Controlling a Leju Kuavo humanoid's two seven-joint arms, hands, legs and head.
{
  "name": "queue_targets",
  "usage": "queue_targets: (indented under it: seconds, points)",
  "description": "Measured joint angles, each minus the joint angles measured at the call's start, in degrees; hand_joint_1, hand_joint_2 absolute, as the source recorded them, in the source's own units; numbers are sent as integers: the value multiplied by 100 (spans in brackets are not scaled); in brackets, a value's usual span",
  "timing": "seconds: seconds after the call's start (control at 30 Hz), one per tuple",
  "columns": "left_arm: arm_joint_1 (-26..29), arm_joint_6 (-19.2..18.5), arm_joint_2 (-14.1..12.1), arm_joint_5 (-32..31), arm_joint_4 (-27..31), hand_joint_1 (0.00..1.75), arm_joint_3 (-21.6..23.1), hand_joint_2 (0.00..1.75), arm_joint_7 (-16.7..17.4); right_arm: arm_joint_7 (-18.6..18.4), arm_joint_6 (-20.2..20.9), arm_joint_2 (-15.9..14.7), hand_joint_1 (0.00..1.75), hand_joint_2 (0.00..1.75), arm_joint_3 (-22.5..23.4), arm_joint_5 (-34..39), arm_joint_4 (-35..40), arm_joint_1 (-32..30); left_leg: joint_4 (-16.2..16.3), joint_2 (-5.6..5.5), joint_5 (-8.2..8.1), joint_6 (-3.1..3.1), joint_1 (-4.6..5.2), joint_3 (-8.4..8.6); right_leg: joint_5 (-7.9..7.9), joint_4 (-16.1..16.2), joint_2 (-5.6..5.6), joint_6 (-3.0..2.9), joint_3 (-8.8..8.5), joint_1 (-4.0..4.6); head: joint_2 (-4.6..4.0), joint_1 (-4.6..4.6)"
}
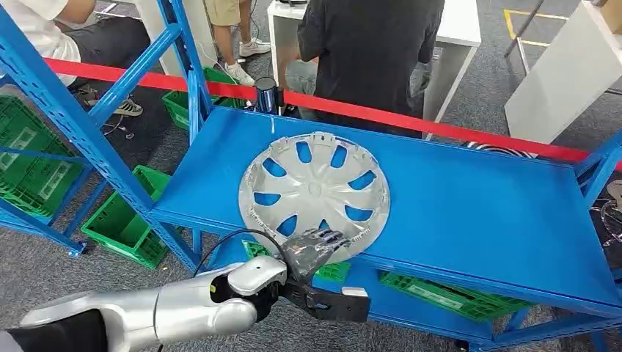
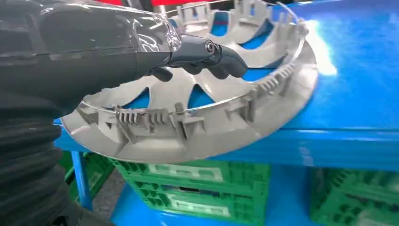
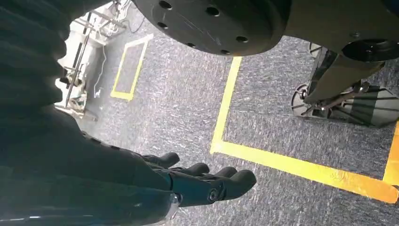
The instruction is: Take the parts from the cabinet and place them on the table.
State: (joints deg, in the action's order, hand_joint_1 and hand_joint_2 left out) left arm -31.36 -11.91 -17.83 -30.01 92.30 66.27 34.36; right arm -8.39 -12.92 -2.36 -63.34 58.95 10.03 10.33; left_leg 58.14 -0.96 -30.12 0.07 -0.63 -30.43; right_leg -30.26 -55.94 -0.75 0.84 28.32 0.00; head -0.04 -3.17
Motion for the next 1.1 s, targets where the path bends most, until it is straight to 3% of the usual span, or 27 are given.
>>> queue_targets:
  seconds: [0.3,0.7,0.87,1.1]
  points:
    - [84,77,144,-35,-634,0,-24,175,2,-20,-2,0,0,175,-2,-20,0,5,0,11,0,0,0,0,0,0,1,0,1,0,0,0]
    - [238,1135,474,-520,-1543,0,-306,175,-164,-37,-2,2,0,175,-2,-17,0,8,0,17,0,0,0,1,0,0,3,0,0,0,0,0]
    - [336,1908,614,-793,-1950,0,-457,175,-464,-55,-35,4,0,175,-2,-15,0,10,0,23,0,0,-1,3,1,0,3,0,0,1,0,0]
    - [360,2194,782,-857,-2406,0,-623,175,-590,-61,-44,11,0,175,-2,-24,0,13,0,32,0,0,-1,6,1,0,4,0,-5,1,0,0]
